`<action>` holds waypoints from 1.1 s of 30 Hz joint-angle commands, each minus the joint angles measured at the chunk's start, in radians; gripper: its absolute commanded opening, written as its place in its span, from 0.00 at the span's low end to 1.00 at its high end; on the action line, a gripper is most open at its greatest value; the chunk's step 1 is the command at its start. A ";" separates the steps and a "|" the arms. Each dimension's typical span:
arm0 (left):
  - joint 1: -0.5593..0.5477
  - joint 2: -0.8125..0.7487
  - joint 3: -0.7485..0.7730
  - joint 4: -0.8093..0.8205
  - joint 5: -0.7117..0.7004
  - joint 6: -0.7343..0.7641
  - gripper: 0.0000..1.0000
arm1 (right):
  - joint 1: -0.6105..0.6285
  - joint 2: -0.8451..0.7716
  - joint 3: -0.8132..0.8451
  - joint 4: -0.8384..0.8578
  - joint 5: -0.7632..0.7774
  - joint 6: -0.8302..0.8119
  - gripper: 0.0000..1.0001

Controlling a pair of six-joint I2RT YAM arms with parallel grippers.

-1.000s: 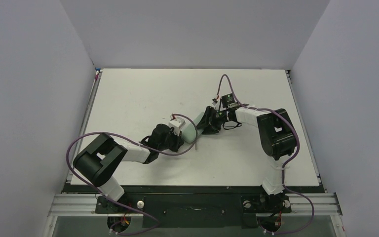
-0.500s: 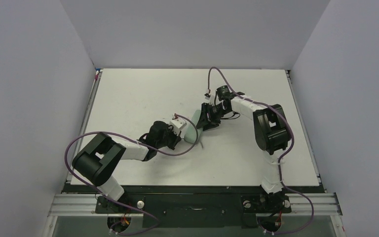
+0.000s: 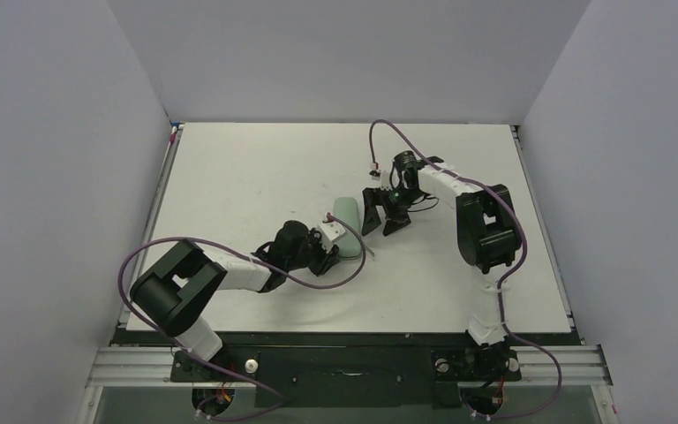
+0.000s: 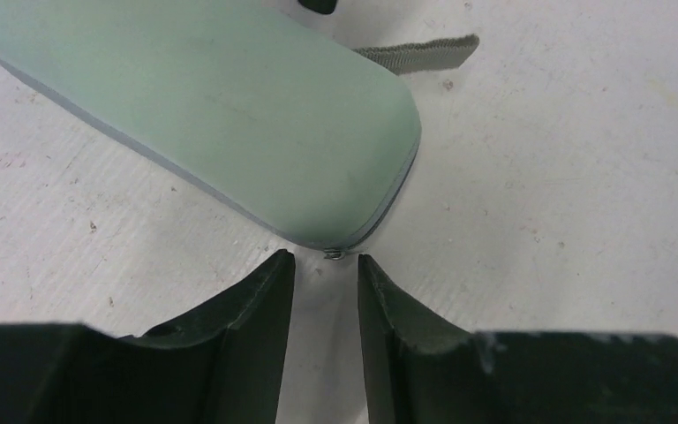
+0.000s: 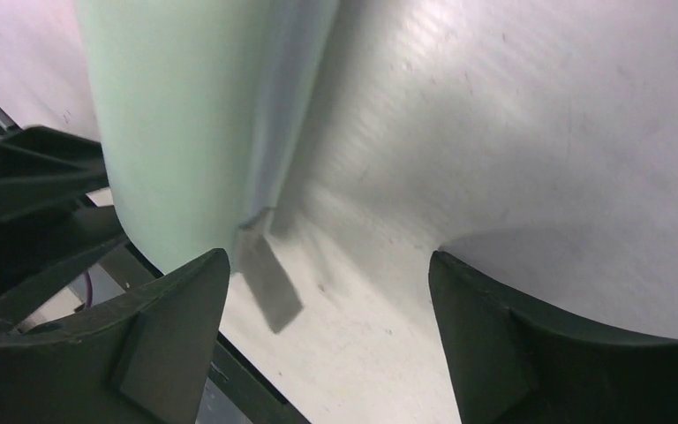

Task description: Open the umbrella

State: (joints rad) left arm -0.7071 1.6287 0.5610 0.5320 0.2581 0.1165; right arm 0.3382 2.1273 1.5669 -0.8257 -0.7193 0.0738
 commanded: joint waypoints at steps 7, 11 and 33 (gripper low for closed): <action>-0.008 -0.048 -0.039 0.047 0.002 0.007 0.43 | 0.046 -0.117 -0.118 0.097 0.008 0.115 0.80; -0.009 0.003 0.005 0.065 -0.009 -0.016 0.43 | 0.065 -0.112 -0.116 0.169 0.006 0.202 0.80; -0.009 0.063 0.054 0.120 -0.081 -0.097 0.18 | 0.012 -0.163 -0.120 0.253 -0.021 0.258 0.83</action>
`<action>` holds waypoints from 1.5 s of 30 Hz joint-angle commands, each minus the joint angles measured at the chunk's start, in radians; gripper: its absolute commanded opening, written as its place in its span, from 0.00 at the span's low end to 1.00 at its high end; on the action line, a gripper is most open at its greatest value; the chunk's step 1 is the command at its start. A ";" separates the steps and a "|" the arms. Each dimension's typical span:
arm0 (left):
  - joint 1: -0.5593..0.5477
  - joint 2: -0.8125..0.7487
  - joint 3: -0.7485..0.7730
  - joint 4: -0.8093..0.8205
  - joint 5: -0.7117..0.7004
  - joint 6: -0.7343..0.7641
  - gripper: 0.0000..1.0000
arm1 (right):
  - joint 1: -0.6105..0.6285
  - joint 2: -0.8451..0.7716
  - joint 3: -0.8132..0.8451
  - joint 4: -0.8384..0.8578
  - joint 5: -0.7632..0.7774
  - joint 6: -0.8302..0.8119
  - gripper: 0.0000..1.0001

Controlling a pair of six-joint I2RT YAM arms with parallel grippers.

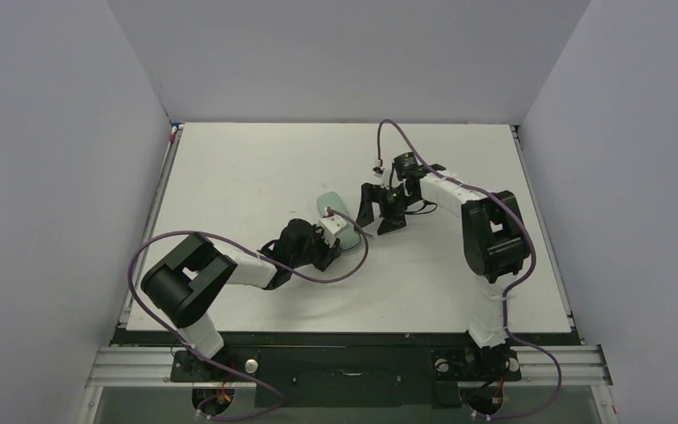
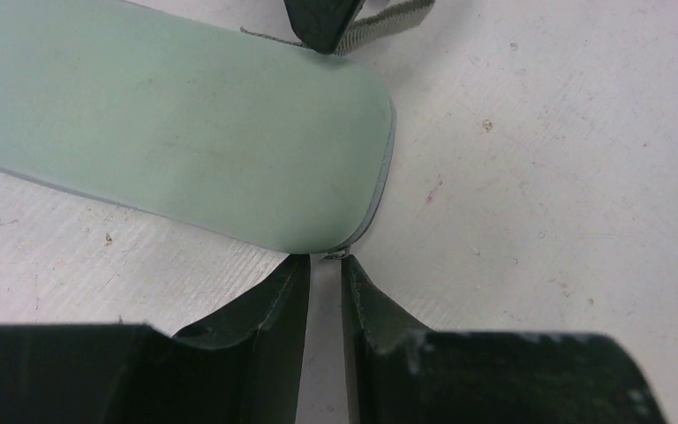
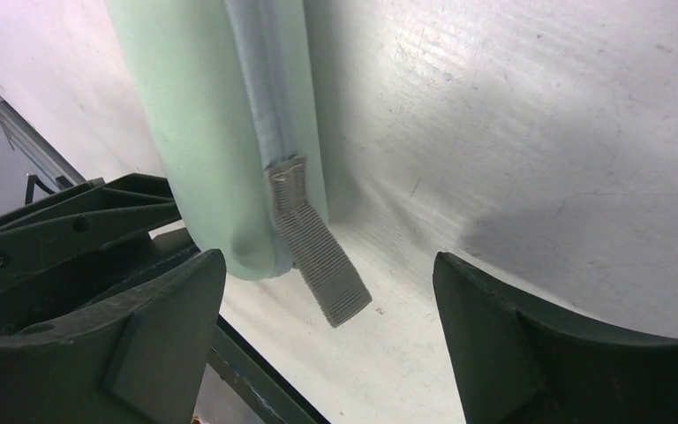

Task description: Open the umbrella

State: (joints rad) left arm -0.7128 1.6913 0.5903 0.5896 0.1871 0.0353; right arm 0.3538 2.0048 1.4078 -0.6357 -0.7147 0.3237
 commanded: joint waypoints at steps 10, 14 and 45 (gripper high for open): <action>-0.005 0.002 0.035 0.059 -0.016 -0.015 0.35 | 0.068 -0.012 0.062 0.195 0.033 0.109 0.82; -0.015 0.013 0.040 0.066 -0.039 -0.019 0.42 | 0.085 -0.004 0.032 0.251 0.062 0.150 0.74; 0.024 0.038 0.052 0.112 -0.133 0.016 0.00 | 0.083 0.011 -0.110 0.213 0.100 0.009 0.00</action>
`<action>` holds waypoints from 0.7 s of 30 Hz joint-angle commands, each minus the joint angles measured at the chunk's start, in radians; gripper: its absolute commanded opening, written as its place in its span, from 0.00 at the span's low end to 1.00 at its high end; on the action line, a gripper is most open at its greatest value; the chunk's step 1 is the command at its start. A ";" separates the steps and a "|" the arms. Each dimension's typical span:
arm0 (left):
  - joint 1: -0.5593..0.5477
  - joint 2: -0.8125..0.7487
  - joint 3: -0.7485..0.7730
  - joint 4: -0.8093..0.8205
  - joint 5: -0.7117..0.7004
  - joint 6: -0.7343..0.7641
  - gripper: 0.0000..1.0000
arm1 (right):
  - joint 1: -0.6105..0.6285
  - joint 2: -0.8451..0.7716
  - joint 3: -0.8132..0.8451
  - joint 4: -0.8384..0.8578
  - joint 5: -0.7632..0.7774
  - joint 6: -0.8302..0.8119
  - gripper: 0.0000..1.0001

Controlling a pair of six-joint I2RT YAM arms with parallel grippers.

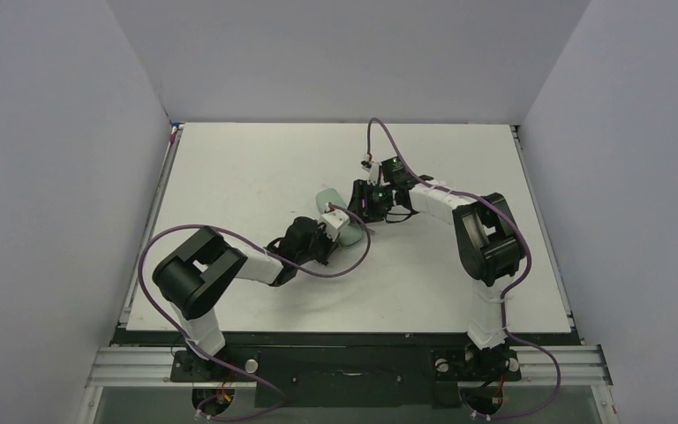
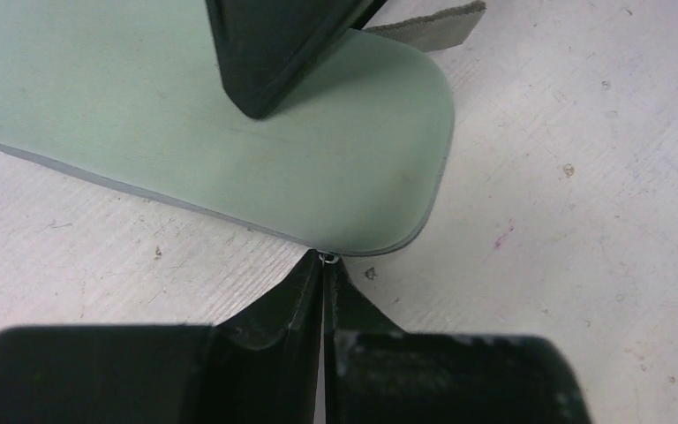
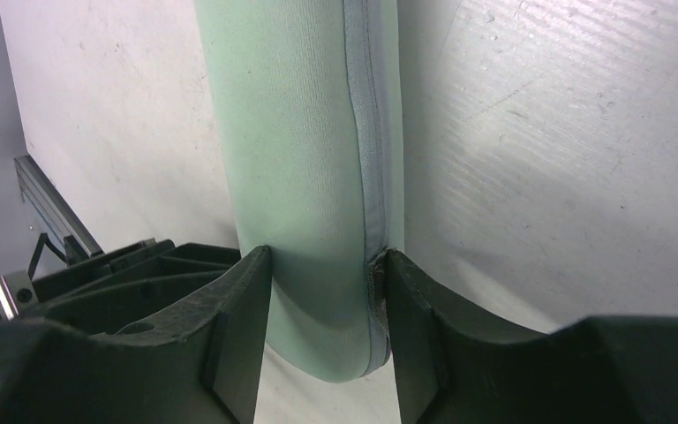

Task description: Open the umbrella

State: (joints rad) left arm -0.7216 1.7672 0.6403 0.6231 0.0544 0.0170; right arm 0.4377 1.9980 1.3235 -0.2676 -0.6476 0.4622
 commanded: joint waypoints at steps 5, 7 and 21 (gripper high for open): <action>0.046 -0.028 0.009 0.084 0.010 0.047 0.00 | 0.001 0.033 -0.005 -0.219 -0.009 -0.196 0.00; 0.053 -0.021 0.012 0.085 0.017 0.050 0.00 | 0.001 0.040 0.011 -0.260 -0.027 -0.246 0.00; 0.158 0.002 0.059 0.016 0.062 0.052 0.00 | 0.001 0.132 0.173 -0.663 0.002 -0.638 0.00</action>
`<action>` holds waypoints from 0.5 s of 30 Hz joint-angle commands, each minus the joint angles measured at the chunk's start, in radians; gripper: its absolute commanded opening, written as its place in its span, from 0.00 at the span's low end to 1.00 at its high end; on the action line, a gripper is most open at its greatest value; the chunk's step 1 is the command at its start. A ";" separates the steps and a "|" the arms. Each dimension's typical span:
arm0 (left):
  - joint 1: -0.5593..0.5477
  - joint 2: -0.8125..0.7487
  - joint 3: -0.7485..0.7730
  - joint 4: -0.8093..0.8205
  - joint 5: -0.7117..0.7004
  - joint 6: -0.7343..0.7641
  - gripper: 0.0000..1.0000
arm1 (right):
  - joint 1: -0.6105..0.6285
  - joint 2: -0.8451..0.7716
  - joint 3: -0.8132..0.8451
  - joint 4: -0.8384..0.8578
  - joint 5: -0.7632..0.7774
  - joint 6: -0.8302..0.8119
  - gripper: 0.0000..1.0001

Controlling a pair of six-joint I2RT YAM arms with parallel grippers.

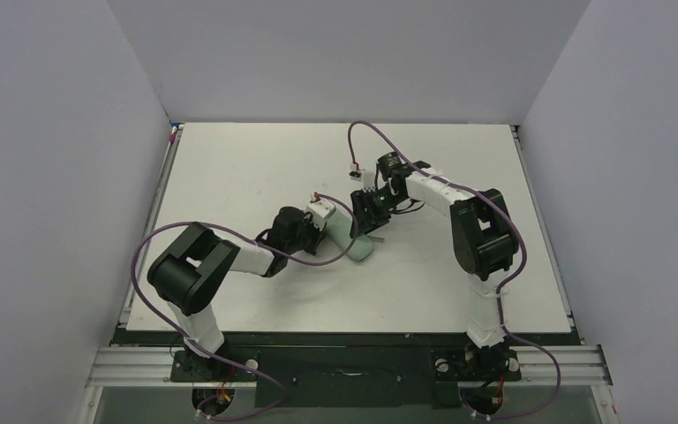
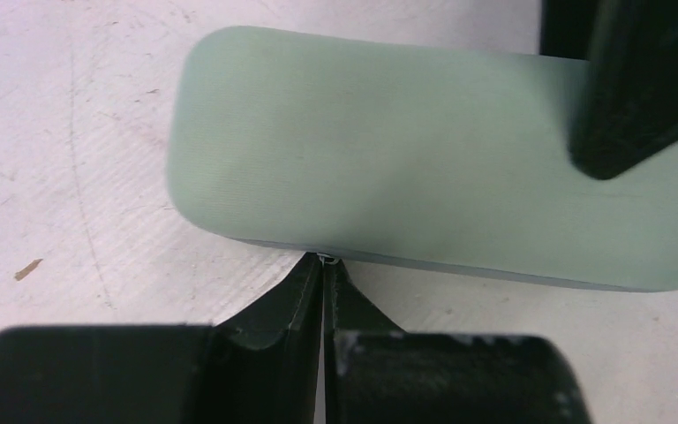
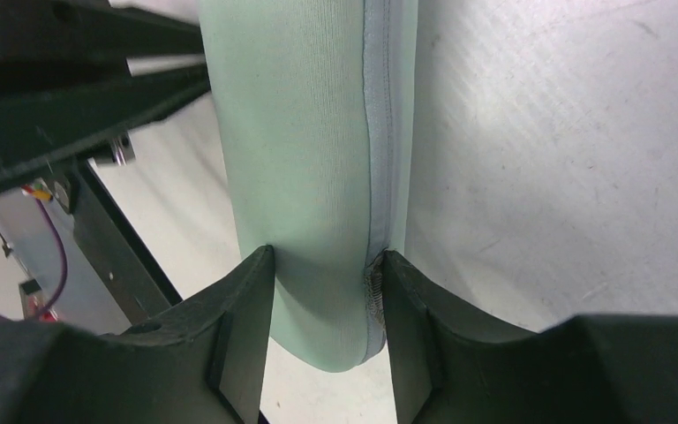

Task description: Open the umbrella

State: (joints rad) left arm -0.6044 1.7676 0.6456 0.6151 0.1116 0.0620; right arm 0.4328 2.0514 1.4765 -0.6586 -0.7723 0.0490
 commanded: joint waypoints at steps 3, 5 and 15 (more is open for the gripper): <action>0.053 -0.008 0.058 0.007 0.011 -0.006 0.00 | 0.003 0.103 0.081 -0.385 0.156 -0.324 0.00; 0.054 -0.015 0.057 0.002 0.004 -0.007 0.00 | 0.002 0.129 0.120 -0.459 0.171 -0.393 0.00; -0.038 -0.098 -0.030 -0.003 0.084 0.128 0.00 | -0.012 0.183 0.351 -0.555 0.299 -0.548 0.25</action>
State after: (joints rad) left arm -0.5964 1.7432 0.6460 0.5766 0.1509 0.1101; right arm 0.4324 2.1738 1.7370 -1.1706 -0.7017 -0.3759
